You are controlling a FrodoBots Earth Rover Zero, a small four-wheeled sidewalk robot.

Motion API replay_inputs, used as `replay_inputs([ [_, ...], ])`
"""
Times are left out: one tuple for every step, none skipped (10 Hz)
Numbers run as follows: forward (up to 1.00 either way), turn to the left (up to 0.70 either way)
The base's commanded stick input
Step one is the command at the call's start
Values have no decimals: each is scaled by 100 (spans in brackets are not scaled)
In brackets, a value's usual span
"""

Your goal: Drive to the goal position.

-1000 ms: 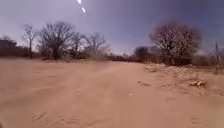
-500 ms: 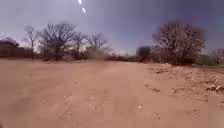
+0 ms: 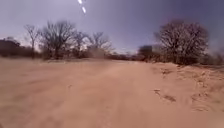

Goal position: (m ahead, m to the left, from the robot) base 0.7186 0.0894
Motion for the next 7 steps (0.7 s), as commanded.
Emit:
replay_inputs([
  [100,0],
  [100,0],
  [100,0],
  [100,0],
  [100,0],
  [100,0],
  [100,0],
])
